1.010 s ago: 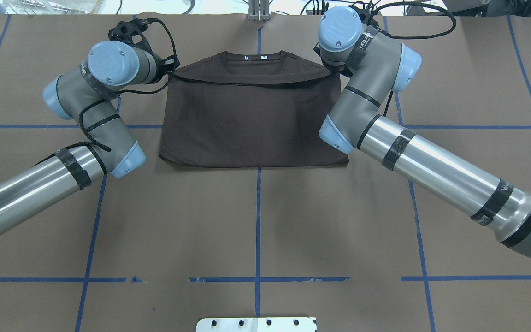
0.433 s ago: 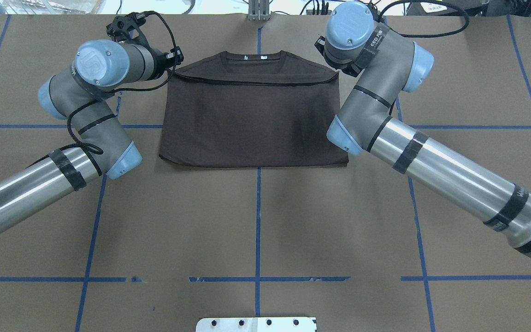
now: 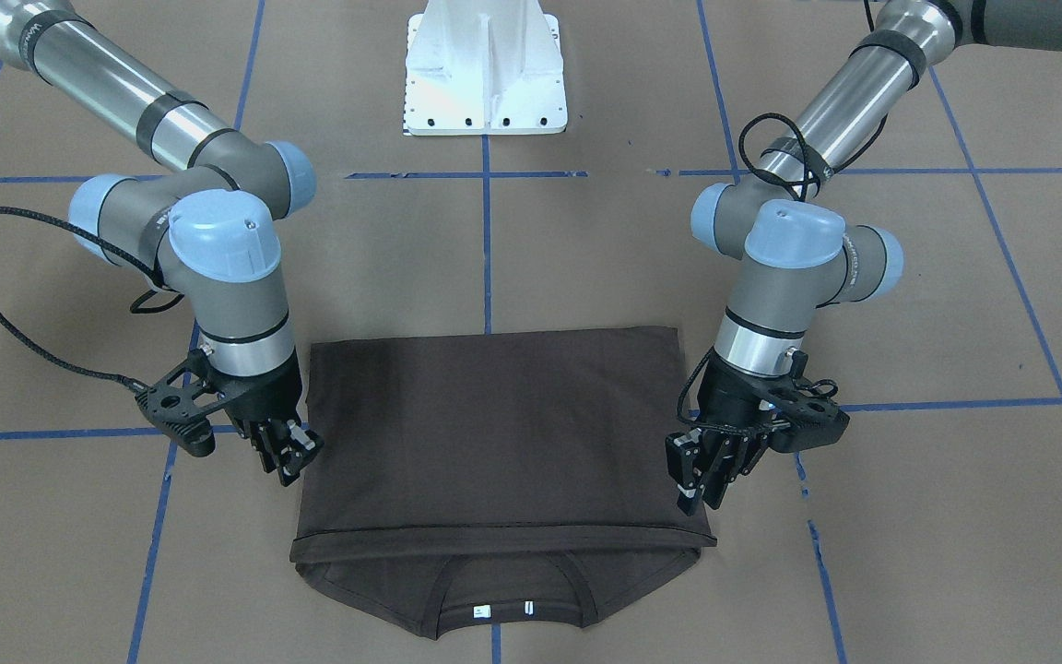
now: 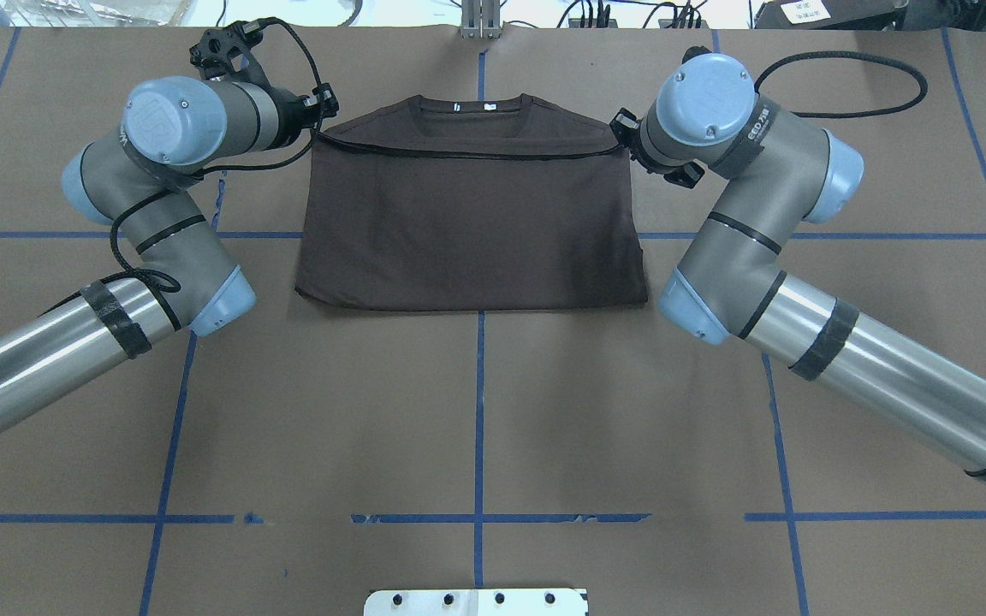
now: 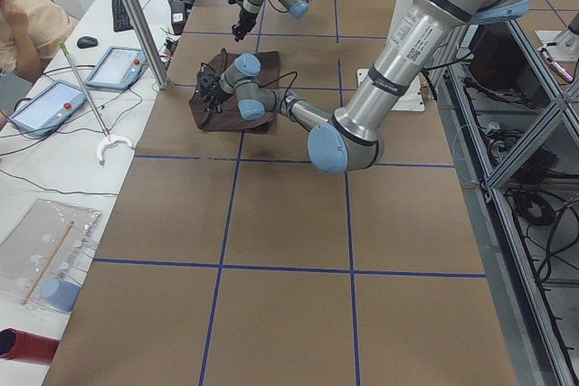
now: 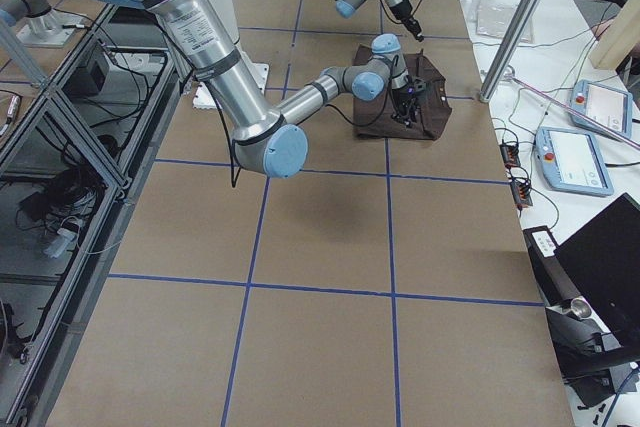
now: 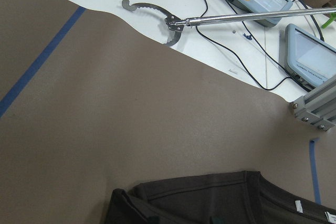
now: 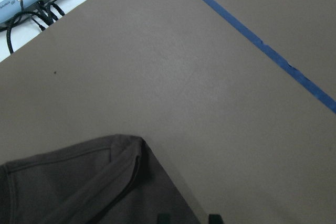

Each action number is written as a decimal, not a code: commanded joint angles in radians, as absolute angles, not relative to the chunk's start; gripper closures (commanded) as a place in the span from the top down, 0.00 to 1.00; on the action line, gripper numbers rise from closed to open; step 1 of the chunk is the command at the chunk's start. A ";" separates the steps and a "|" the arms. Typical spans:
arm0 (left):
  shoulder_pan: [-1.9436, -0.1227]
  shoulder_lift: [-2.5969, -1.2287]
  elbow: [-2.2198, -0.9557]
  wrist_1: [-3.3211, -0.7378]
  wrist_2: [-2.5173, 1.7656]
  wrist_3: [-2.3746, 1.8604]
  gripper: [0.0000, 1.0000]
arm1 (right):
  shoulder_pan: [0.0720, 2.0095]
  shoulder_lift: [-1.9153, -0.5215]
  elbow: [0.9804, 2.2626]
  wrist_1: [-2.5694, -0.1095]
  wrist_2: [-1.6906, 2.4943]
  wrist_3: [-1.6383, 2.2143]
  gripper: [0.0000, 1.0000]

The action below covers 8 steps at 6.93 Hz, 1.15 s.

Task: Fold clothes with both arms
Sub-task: 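Move the right gripper to the folded shirt's corner nearest it and grasp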

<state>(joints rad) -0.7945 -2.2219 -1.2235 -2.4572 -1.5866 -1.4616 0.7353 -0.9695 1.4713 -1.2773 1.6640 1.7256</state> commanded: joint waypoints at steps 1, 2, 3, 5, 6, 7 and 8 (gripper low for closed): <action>-0.793 -2.201 -1.224 -2.522 -1.585 -1.460 0.43 | 0.637 -1.133 1.677 -1.278 1.698 1.791 0.47; -0.793 -2.201 -1.224 -2.523 -1.585 -1.462 0.43 | 0.605 -1.173 1.736 -1.278 1.707 1.868 0.52; -0.792 -2.200 -1.224 -2.519 -1.583 -1.462 0.44 | 0.589 -1.181 1.736 -1.278 1.707 1.905 0.53; -0.787 -2.197 -1.223 -2.516 -1.580 -1.462 0.50 | 0.586 -1.181 1.706 -1.278 1.703 1.899 0.56; -0.787 -2.195 -1.223 -2.516 -1.580 -1.462 0.50 | 0.583 -1.172 1.694 -1.278 1.700 1.898 0.56; -0.787 -2.195 -1.223 -2.513 -1.578 -1.462 0.53 | 0.581 -1.163 1.675 -1.276 1.698 1.894 0.56; -0.787 -2.195 -1.223 -2.513 -1.578 -1.462 0.55 | 0.581 -1.155 1.664 -1.276 1.697 1.894 0.56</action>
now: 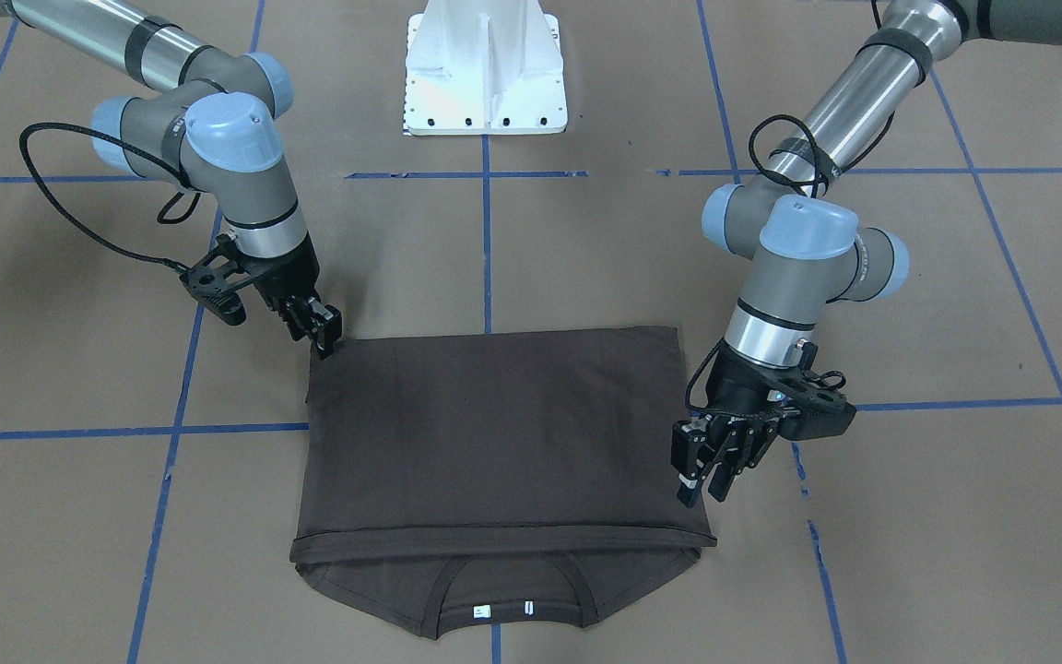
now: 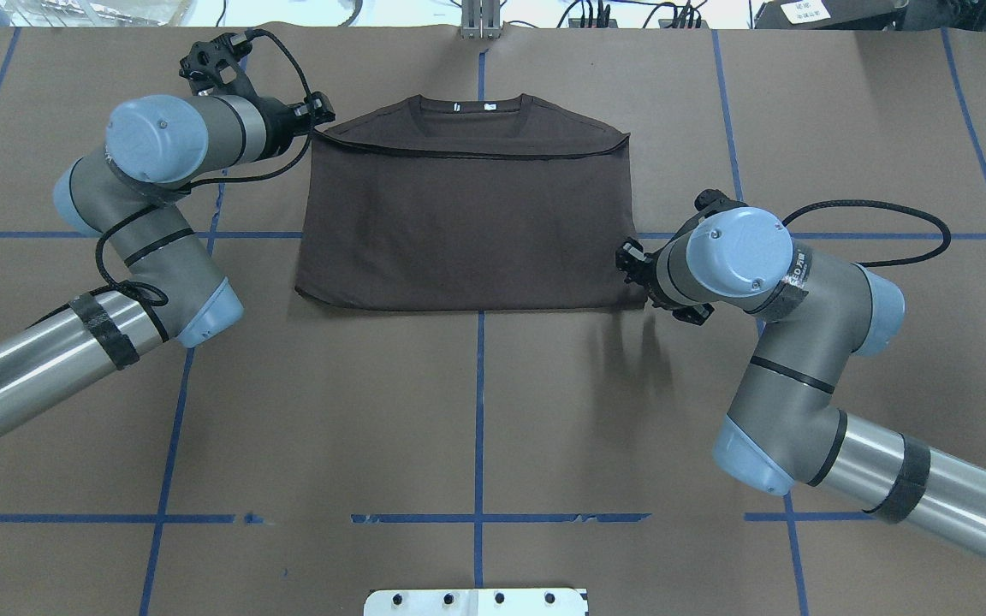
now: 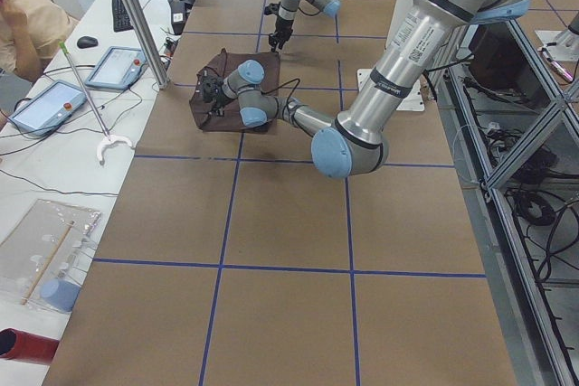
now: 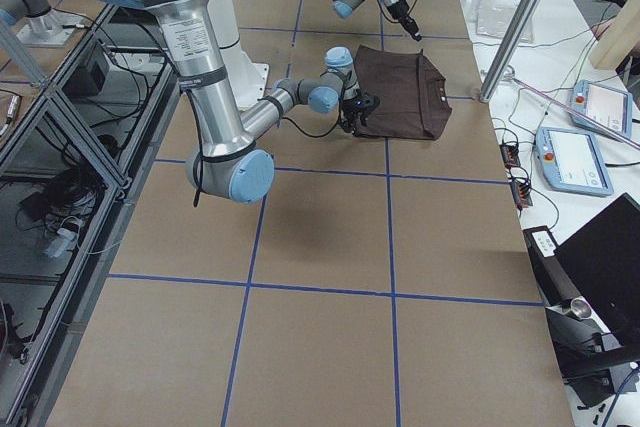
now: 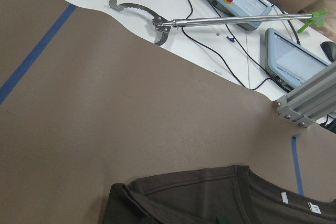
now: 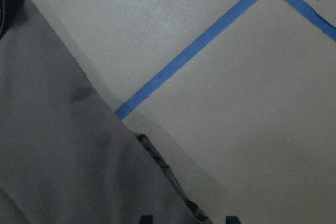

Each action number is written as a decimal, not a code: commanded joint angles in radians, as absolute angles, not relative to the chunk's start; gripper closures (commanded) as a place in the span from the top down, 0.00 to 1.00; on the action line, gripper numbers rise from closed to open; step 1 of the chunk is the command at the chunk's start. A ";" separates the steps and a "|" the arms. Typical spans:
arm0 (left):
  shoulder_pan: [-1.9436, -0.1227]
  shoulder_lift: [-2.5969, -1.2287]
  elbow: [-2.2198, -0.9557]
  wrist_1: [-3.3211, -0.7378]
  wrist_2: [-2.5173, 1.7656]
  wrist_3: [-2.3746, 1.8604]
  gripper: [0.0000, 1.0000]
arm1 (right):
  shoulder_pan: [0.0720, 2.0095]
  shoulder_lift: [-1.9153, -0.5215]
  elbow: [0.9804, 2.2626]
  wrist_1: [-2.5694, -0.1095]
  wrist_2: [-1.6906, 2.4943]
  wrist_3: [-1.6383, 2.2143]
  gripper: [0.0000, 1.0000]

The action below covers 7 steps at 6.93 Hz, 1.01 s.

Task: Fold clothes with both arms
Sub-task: 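Move the right gripper to the folded shirt's corner nearest it and grasp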

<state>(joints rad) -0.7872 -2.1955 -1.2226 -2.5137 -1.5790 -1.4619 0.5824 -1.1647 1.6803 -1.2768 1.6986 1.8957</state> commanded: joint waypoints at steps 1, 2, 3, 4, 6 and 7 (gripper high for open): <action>-0.787 -2.195 -1.224 -2.513 -1.580 -1.462 0.56 | 0.580 -1.151 1.652 -1.276 1.697 1.894 0.56; -0.787 -2.195 -1.224 -2.513 -1.580 -1.462 0.57 | 0.578 -1.134 1.643 -1.276 1.697 1.894 0.56; -0.787 -2.197 -1.224 -2.513 -1.580 -1.463 0.57 | 0.580 -1.135 1.640 -1.278 1.698 1.894 0.54; -0.787 -2.195 -1.224 -2.513 -1.580 -1.463 0.57 | 0.581 -1.134 1.635 -1.276 1.697 1.898 0.19; -0.787 -2.195 -1.224 -2.513 -1.580 -1.463 0.58 | 0.594 -1.137 1.637 -1.276 1.698 1.893 0.00; -0.787 -2.195 -1.224 -2.513 -1.580 -1.463 0.58 | 0.600 -1.135 1.641 -1.276 1.701 1.894 0.00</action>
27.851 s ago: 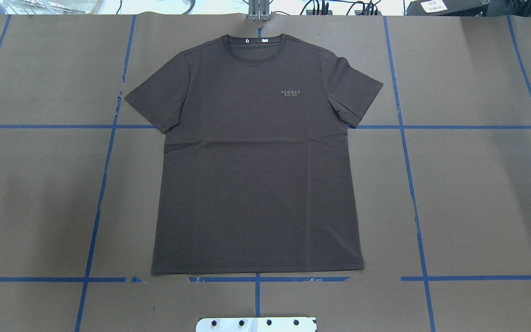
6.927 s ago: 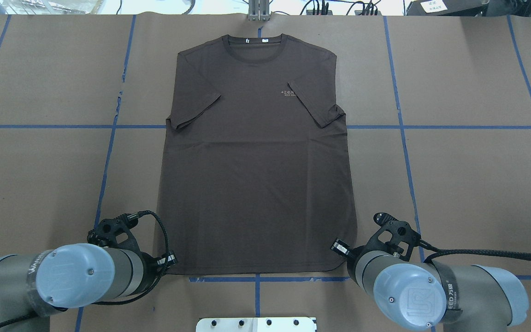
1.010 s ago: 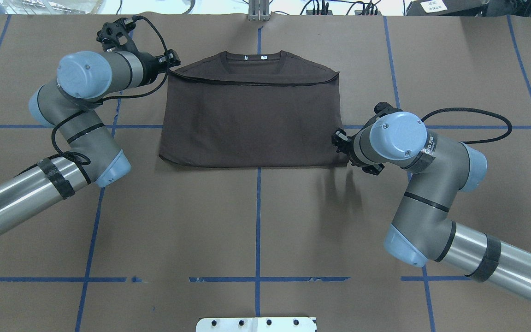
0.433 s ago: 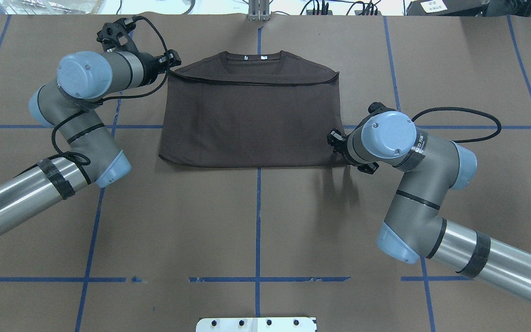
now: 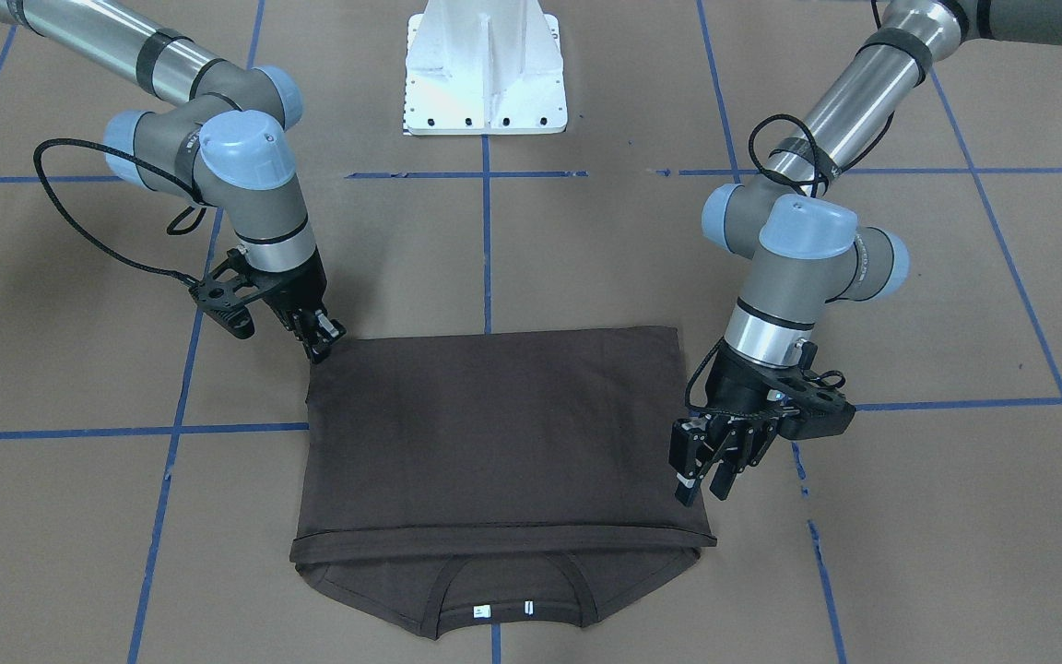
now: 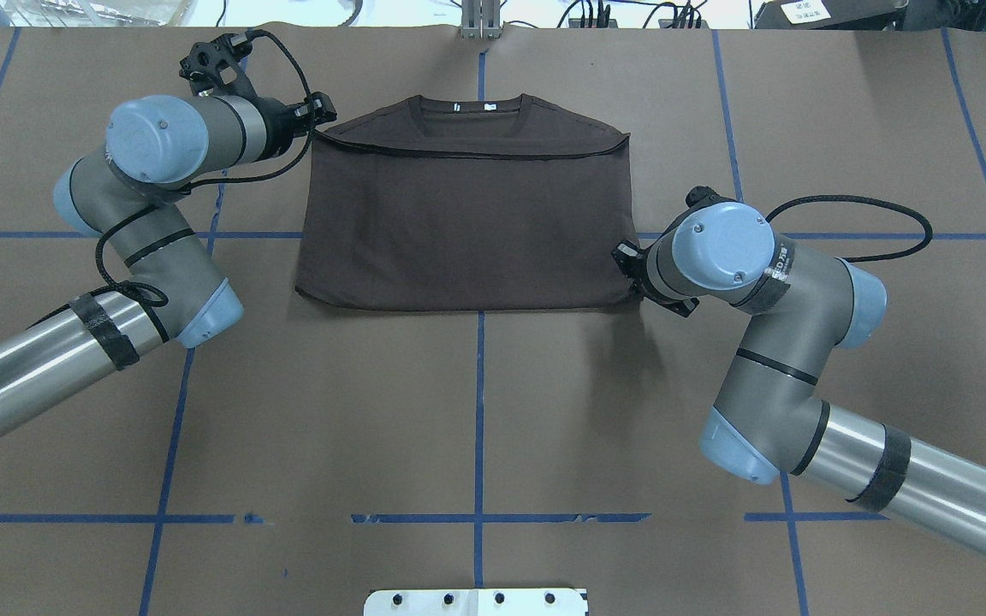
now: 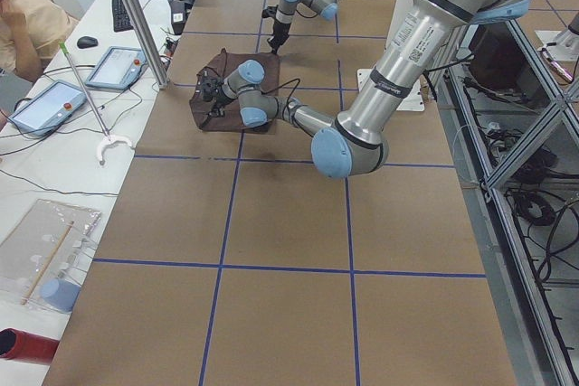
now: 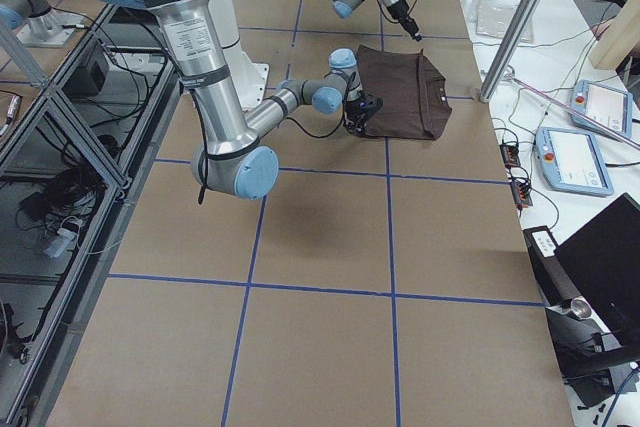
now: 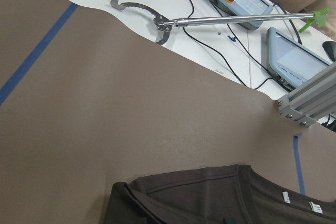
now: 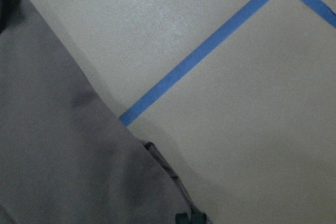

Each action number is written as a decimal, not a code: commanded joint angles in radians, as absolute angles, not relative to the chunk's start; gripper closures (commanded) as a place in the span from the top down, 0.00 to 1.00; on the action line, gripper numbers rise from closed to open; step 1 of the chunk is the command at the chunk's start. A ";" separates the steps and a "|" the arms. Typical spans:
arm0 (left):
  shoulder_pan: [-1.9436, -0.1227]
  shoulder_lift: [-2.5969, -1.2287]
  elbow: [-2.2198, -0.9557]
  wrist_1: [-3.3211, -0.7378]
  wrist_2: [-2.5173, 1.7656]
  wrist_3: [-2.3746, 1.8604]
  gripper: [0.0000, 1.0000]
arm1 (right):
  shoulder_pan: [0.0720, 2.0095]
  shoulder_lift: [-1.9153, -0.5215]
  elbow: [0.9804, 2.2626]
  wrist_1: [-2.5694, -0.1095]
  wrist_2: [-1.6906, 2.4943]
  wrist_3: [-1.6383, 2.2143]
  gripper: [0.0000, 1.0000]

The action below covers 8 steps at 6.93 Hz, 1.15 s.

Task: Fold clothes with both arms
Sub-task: 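Move the right gripper to the folded shirt's corner nearest it and grasp, then drag the shirt corner toward the robot with the right gripper while the left lifts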

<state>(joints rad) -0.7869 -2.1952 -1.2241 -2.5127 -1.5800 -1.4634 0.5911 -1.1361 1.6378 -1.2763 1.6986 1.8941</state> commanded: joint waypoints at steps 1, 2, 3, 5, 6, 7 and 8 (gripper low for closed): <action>-0.787 -2.195 -1.224 -2.514 -1.580 -1.460 0.58 | 0.601 -1.135 1.672 -1.276 1.709 1.896 0.00; -0.787 -2.197 -1.224 -2.522 -1.586 -1.456 0.53 | 0.606 -1.200 1.797 -1.278 1.765 1.896 0.00; -0.787 -2.204 -1.229 -2.526 -1.588 -1.456 0.52 | 0.600 -1.298 1.957 -1.288 1.825 1.901 0.00; -0.784 -2.180 -1.368 -2.542 -1.662 -1.453 0.60 | 0.453 -1.470 2.191 -1.292 1.885 1.952 0.00; -0.784 -2.174 -1.443 -2.559 -1.755 -1.477 0.62 | 0.352 -1.549 2.289 -1.292 1.890 1.959 0.00; -0.775 -2.152 -1.498 -2.560 -1.781 -1.602 0.79 | 0.222 -1.584 2.327 -1.292 1.894 1.988 0.00; -0.775 -2.146 -1.559 -2.548 -1.807 -1.709 0.88 | 0.118 -1.601 2.327 -1.292 1.893 2.008 0.00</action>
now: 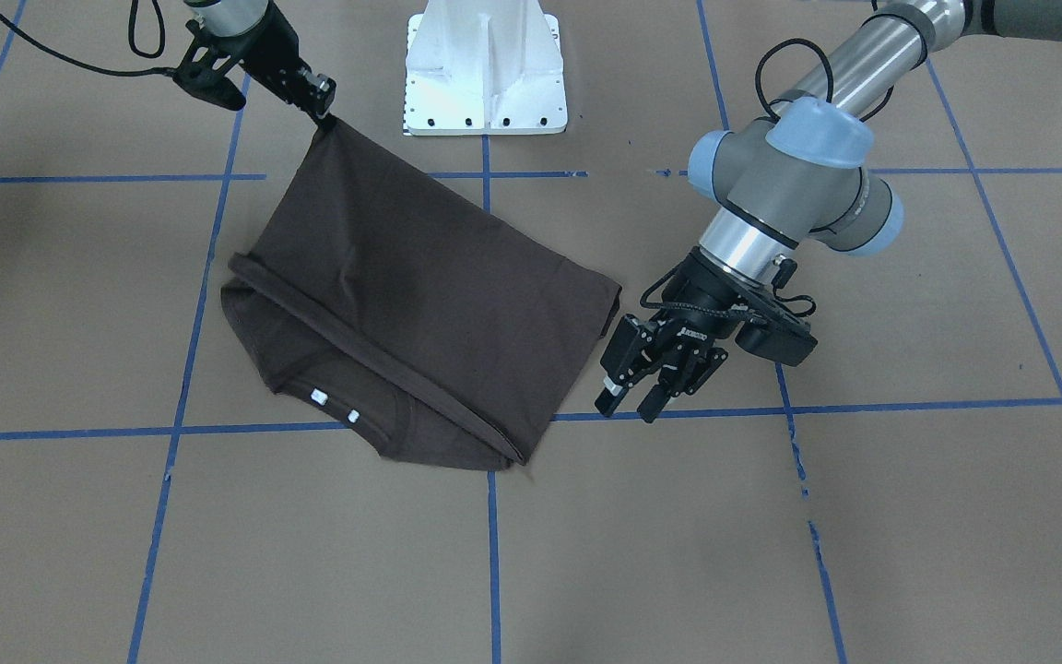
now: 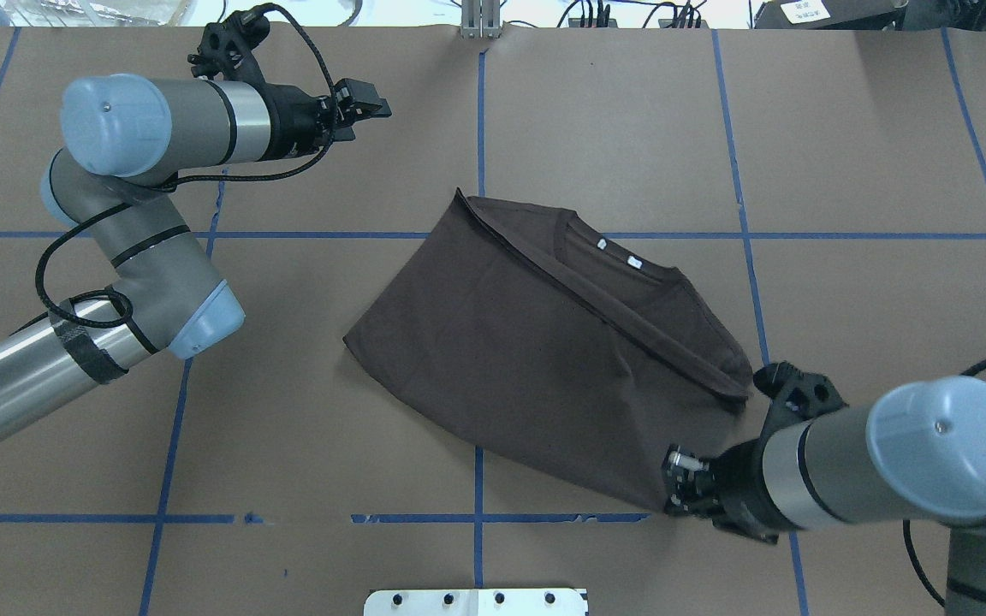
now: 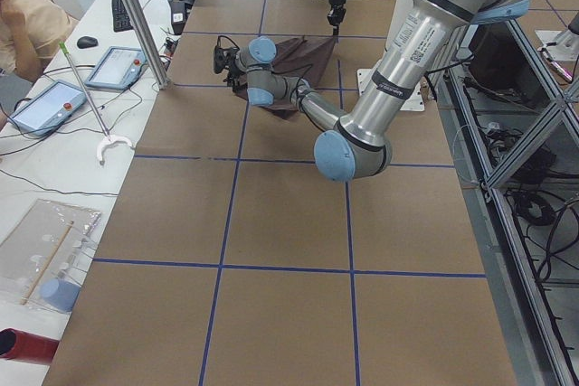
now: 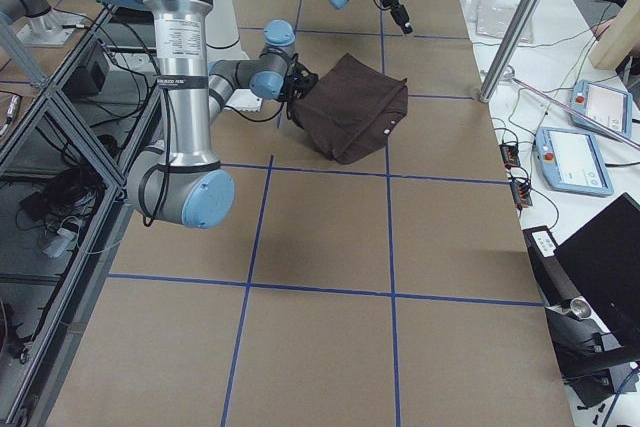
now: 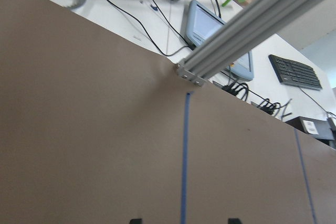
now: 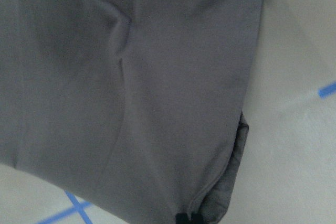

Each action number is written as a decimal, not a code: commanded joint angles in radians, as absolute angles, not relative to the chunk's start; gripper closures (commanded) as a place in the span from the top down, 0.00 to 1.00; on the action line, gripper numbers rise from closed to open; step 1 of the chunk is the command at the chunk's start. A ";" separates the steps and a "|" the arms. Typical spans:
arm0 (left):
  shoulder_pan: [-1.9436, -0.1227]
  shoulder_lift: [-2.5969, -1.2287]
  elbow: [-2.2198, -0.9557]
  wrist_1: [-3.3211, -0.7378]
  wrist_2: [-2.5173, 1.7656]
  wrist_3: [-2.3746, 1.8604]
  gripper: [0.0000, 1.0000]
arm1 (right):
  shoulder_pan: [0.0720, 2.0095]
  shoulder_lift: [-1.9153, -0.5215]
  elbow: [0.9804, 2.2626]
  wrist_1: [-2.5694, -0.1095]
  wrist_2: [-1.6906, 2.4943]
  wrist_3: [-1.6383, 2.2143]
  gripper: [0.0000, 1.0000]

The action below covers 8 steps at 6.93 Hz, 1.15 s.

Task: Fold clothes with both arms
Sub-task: 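Drag the shirt corner toward the robot with the right gripper while the left lifts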

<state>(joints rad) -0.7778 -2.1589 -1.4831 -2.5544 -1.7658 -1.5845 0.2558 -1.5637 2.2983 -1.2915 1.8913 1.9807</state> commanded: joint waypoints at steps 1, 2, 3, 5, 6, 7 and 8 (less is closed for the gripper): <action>-0.773 -2.141 -1.562 -2.540 -1.889 -1.735 0.88 | 0.076 -1.620 2.322 -1.292 1.890 2.008 0.32; -0.770 -2.105 -1.627 -2.513 -1.948 -1.831 0.88 | 0.071 -1.620 2.319 -1.292 1.875 2.040 0.99; -0.737 -2.044 -1.729 -2.441 -1.965 -1.950 0.87 | 0.099 -1.618 2.316 -1.293 1.832 2.043 1.00; -0.629 -1.967 -1.807 -2.360 -1.889 -1.967 0.87 | 0.255 -1.599 2.287 -1.293 1.776 2.033 1.00; -0.594 -1.964 -1.822 -2.268 -1.876 -1.967 0.87 | 0.321 -1.568 2.229 -1.293 1.766 2.031 1.00; -0.509 -1.973 -1.845 -2.123 -1.765 -1.967 0.86 | 0.384 -1.498 2.156 -1.293 1.763 2.029 1.00; -0.441 -1.973 -1.864 -2.040 -1.667 -1.967 0.85 | 0.446 -1.456 2.139 -1.298 1.764 2.025 1.00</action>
<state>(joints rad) -0.5253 -1.9717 -1.8389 -2.1620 -1.7794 -1.9658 0.3664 -1.5147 2.1832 -1.2942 1.7658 2.0294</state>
